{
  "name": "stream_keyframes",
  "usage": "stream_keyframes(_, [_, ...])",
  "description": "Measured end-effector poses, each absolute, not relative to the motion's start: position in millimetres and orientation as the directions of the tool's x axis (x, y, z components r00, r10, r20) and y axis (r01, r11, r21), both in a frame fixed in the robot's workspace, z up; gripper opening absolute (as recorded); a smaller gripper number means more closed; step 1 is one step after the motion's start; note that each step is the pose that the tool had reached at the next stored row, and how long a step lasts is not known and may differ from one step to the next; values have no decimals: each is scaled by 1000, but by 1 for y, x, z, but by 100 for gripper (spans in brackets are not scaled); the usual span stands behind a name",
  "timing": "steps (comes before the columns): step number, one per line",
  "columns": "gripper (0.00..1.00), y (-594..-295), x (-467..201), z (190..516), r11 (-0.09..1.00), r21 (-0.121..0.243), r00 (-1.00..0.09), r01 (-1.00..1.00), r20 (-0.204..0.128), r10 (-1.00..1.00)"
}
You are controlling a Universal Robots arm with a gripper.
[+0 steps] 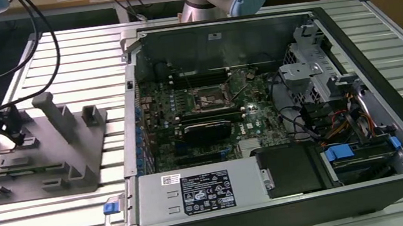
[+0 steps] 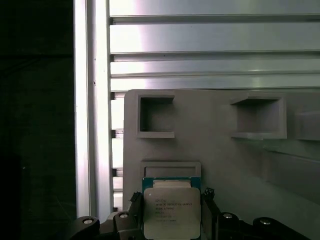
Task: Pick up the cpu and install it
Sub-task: 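Pick up the cpu and move it towards the insertion slot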
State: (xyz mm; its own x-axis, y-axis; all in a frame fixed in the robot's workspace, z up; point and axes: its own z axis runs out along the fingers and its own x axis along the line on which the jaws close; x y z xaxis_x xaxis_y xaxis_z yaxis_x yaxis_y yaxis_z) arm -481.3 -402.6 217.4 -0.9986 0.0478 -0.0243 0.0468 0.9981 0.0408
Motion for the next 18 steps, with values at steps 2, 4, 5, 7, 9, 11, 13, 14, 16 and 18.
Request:
stream_keyframes(2, [55,-403,-481,218,998,41,-999,47,-24,48])
stream_keyframes(4, [55,-403,-481,219,998,41,-999,47,-24,48])
stream_keyframes(5, [55,-403,-481,220,998,41,-999,47,-24,48])
stream_keyframes(7, [55,-403,-481,220,998,41,-999,47,-24,48])
stream_keyframes(9, [55,-403,-481,221,998,41,-999,47,-24,48])
stream_keyframes(11, [55,-403,-481,222,998,41,-999,47,-24,48])
stream_keyframes(13, [55,-403,-481,223,998,41,-999,47,-24,48])
stream_keyframes(14, [55,-403,-481,224,998,41,-999,47,-24,48])
stream_keyframes(16, [55,-403,-481,225,998,41,-999,47,-24,48])
stream_keyframes(18, [55,-403,-481,226,998,41,-999,47,-24,48])
